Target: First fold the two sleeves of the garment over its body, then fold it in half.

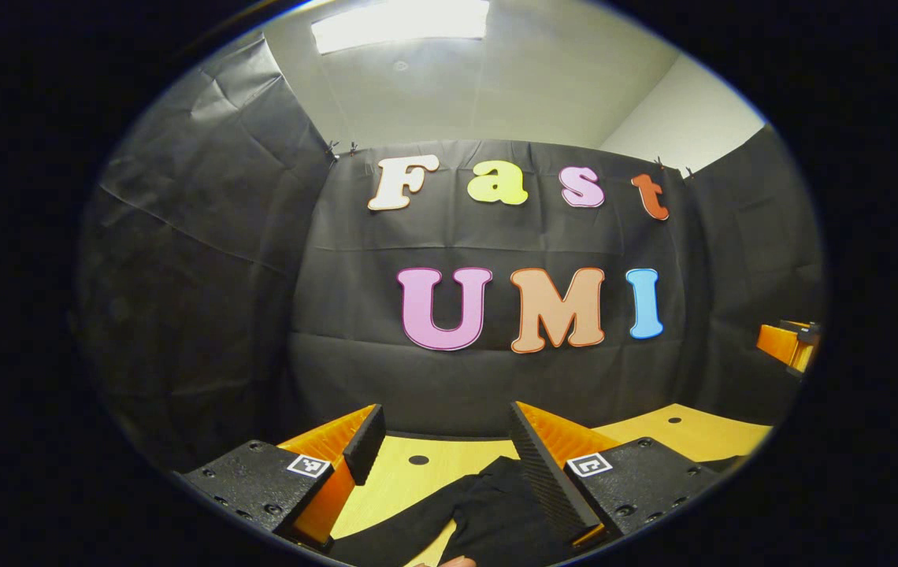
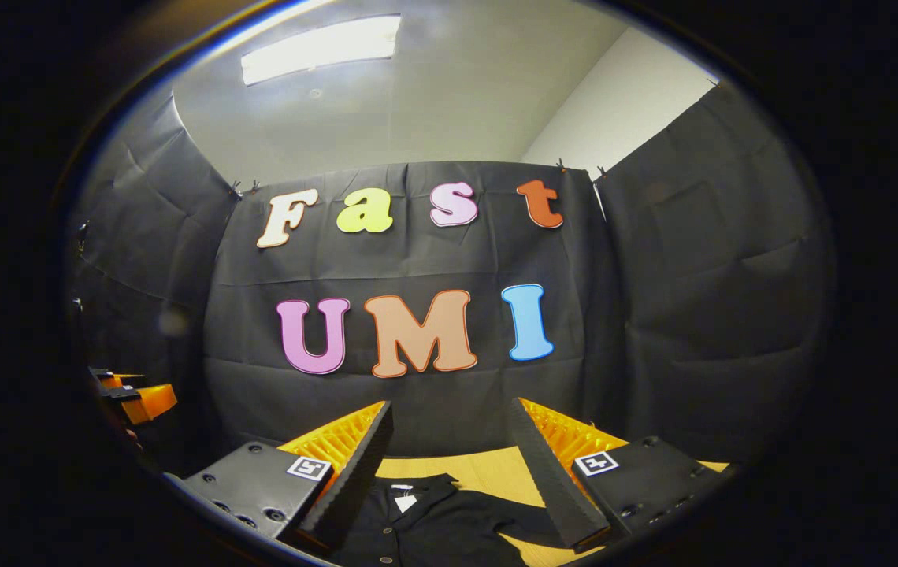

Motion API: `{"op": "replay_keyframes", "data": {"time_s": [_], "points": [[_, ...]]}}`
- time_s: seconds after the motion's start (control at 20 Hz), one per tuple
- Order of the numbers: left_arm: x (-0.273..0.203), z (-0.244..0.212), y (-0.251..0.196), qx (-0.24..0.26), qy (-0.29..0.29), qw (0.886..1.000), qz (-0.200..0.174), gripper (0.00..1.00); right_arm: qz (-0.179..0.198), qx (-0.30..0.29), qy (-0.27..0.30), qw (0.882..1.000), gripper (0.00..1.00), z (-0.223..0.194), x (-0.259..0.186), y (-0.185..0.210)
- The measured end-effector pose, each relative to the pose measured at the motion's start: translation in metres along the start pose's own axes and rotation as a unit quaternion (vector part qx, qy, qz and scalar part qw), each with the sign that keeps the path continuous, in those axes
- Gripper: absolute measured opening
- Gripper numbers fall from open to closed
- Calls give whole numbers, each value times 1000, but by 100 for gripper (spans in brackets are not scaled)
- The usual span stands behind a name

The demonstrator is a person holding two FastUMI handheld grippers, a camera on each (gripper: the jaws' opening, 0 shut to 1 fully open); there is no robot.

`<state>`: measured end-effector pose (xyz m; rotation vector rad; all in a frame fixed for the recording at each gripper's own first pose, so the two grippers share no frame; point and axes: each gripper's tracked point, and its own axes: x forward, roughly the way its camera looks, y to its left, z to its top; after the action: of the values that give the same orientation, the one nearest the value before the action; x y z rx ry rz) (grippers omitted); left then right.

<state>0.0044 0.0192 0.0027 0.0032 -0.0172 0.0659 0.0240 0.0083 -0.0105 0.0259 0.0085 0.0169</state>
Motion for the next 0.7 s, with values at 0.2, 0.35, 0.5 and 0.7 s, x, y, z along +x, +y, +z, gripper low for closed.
{"op": "replay_keyframes", "data": {"time_s": [0.2, 0.35, 0.5, 0.7], "points": [[-3, -4, 2, 1, 8, 1000, 2, 92, 3, 3, 0, 1000, 96, 0, 0, 1], [-2, -5, 2, 4, 8, 1000, 3, 92, 6, 3, 5, 1000, 96, -4, 1, 3], [-3, -5, 1, 4, 8, 1000, 1, 93, 12, -1, 10, 1000, 96, -6, 1, 5], [-2, -6, 1, 2, 11, 1000, -4, 92, 15, -5, 14, 1000, 96, -6, 4, 4]]}}
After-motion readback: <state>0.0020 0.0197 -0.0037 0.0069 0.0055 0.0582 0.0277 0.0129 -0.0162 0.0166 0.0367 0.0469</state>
